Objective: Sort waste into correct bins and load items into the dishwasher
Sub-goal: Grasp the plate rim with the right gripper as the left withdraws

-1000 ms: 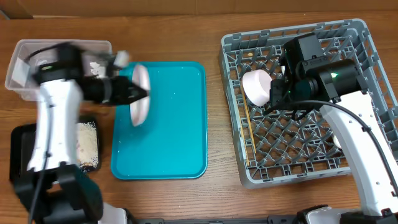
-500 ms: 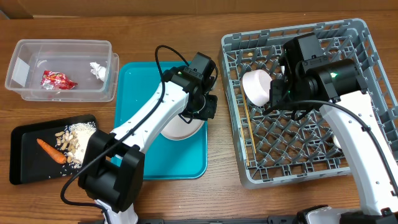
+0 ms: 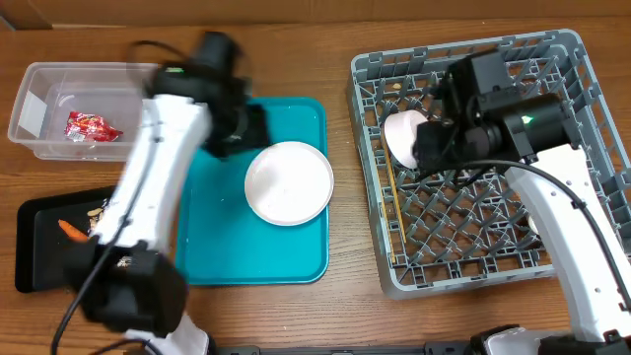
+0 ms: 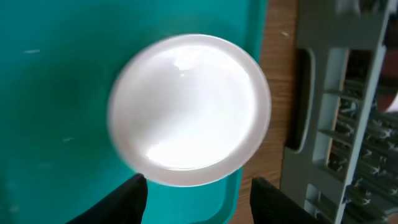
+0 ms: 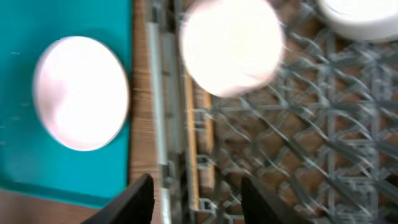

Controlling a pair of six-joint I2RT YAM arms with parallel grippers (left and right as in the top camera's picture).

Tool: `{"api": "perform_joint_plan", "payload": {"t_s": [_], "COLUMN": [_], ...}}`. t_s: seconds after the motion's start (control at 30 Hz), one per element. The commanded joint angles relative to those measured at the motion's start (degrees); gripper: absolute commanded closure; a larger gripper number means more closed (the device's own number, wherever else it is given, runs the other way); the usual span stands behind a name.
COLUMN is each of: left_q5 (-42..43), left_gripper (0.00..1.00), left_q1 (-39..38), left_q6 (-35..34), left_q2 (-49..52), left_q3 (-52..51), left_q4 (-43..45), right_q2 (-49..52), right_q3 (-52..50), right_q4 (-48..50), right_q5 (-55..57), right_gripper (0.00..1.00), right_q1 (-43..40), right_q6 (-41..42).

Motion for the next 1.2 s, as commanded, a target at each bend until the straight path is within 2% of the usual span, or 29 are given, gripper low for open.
{"api": "perform_joint_plan", "payload": {"t_s": [0.0,0.13,0.27,0.37,0.47,0.73,0.83,1.07,1.17], "left_q5": [-0.11,-0.11,-0.09,-0.11,-0.13,-0.13,-0.15,-1.22,-1.27], "left_gripper": [0.44,0.43,0.42,0.41,0.39,0.33,0.33,0.32,0.31], "left_q1": [10.4,20.11,24.39,24.85,24.5,24.52,24.52,24.52,24.52], "left_q6": [4.55,5.44,5.88,6.82,8.41,8.61,8.63,8.61,8.63], "left_q2": [-6.49,-7.8,-7.72,-7.72,-7.72,-7.67,-7.67,-7.67,-7.67], "left_q3": [1.66,1.66,1.53,1.53,1.53,1.53,1.53,1.53,1.53], "left_q4": [-2.69,-6.23,-7.72,-7.72,-7.72,-7.69,-7.69,-7.74,-7.72], "right_q2": [1.44,6.43,13.2,18.84,23.87,32.74,34.18,34.4,33.4], "right_q3": [0.52,0.52,0.52,0.52,0.52,0.52,0.24,0.33,2.73], "right_q4": [2.71,6.54,9.62,12.17,14.91,19.91,20.96,21.44,19.12], "right_q5": [-4.94,-4.94,-4.9,-3.06,0.39,0.26,0.28,0.26,0.26], "right_gripper": [0.52,0.48,0.48,0.53,0.53,0.54,0.59,0.96,0.96], "right_q1": [4.22,10.4,14.82,16.68,16.92,16.96,16.96,16.96,16.7], "right_q6": [-0.9,-0.92,-0.87,1.25,4.79,5.9,5.9,6.05,6.03]}}
